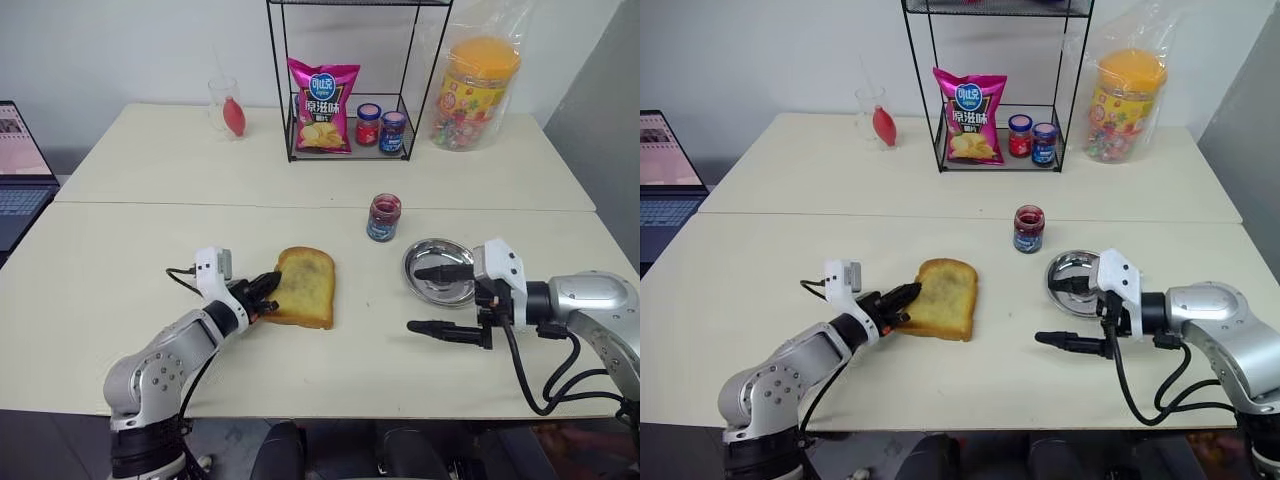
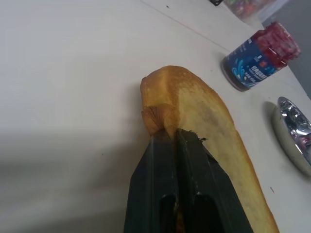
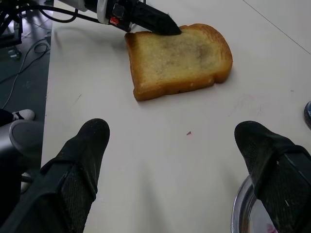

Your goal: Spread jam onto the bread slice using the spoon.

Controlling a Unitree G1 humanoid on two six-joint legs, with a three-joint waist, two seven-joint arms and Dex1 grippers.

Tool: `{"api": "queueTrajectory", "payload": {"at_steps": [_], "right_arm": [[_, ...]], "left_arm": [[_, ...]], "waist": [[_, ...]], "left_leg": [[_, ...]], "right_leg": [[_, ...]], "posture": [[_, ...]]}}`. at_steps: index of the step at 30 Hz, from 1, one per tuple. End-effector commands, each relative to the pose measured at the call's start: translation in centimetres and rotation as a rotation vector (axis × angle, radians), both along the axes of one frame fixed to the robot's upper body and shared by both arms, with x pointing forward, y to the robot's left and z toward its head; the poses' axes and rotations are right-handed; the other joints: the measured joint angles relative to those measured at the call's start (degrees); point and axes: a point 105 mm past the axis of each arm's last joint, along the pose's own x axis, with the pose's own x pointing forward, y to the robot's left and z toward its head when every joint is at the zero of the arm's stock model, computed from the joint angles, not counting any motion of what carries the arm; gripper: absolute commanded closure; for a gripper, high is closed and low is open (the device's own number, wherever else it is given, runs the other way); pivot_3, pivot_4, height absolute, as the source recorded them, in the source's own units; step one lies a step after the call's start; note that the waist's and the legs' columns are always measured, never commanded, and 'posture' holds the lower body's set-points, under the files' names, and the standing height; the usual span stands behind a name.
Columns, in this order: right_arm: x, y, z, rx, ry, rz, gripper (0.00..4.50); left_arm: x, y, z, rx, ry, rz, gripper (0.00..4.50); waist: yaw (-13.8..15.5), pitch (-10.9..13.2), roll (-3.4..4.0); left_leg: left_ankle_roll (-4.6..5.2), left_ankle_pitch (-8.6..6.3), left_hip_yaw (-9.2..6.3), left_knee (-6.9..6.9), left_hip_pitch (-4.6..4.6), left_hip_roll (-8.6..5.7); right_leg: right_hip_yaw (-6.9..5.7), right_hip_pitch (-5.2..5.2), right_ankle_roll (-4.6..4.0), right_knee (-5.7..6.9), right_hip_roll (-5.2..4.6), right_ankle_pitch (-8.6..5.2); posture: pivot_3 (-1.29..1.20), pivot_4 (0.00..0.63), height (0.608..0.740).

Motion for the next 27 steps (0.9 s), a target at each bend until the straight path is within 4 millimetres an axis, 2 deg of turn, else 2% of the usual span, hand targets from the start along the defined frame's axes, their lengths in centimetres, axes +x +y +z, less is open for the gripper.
{"api": "queueTrajectory", "payload": {"at_steps": [1,6,14,20,21,26,27], "right_arm": [[-0.2,0.3,1.4,0.010,-0.054,0.015,0.00],[0.0,0.7,1.5,0.012,-0.057,0.023,0.00],[0.0,1.0,1.6,0.015,-0.057,0.033,0.00],[-0.5,1.1,1.9,0.026,-0.050,0.059,0.00],[-0.6,1.0,1.8,0.025,-0.046,0.060,0.00],[-0.4,0.7,1.9,0.040,-0.053,0.038,0.00],[-0.3,0.6,2.1,0.049,-0.074,0.026,0.00]], "left_arm": [[-0.6,-0.2,0.6,-0.014,-0.020,0.015,4.43],[-0.5,0.2,0.2,0.020,-0.004,0.050,4.43],[-0.6,0.7,-0.2,0.056,0.013,0.089,2.78],[-1.3,2.2,-0.2,0.072,0.022,0.166,1.66],[-1.3,2.6,0.0,0.101,0.003,0.179,1.35],[-0.8,5.0,4.0,0.248,-0.262,0.251,0.42],[-0.7,5.2,5.1,0.317,-0.336,0.229,0.42]], "waist": [[0.0,0.0,0.00],[0.0,0.0,0.00],[0.0,0.0,0.00],[-0.1,0.0,0.00],[-0.1,0.0,0.00],[0.0,0.0,-0.01],[0.1,0.0,-0.01]], "left_leg": [[0.00,0.00,0.00,0.00,0.01,0.00],[0.00,0.00,0.01,0.01,0.01,0.00],[0.00,0.00,0.01,0.00,0.00,0.00],[0.00,0.00,0.01,0.00,0.02,0.01],[0.00,0.00,0.01,0.00,0.02,0.01],[0.00,0.00,-0.02,-0.02,0.03,0.05],[0.00,0.00,-0.02,-0.02,0.03,0.04]], "right_leg": [[0.00,0.00,0.01,0.00,0.00,-0.01],[0.00,0.00,0.06,0.00,0.01,-0.03],[0.00,0.00,0.04,-0.01,0.01,-0.02],[0.02,0.00,0.05,-0.01,0.01,-0.02],[0.01,0.00,0.04,0.00,0.01,-0.02],[0.00,-0.01,0.03,0.00,0.07,-0.02],[-0.01,-0.01,0.03,0.00,0.07,-0.02]], "posture": [[0.00,0.150,0.740],[0.00,0.150,0.740],[0.00,0.150,0.740],[0.00,0.150,0.740],[0.00,0.150,0.740],[0.00,0.150,0.740],[0.00,0.150,0.740]]}}
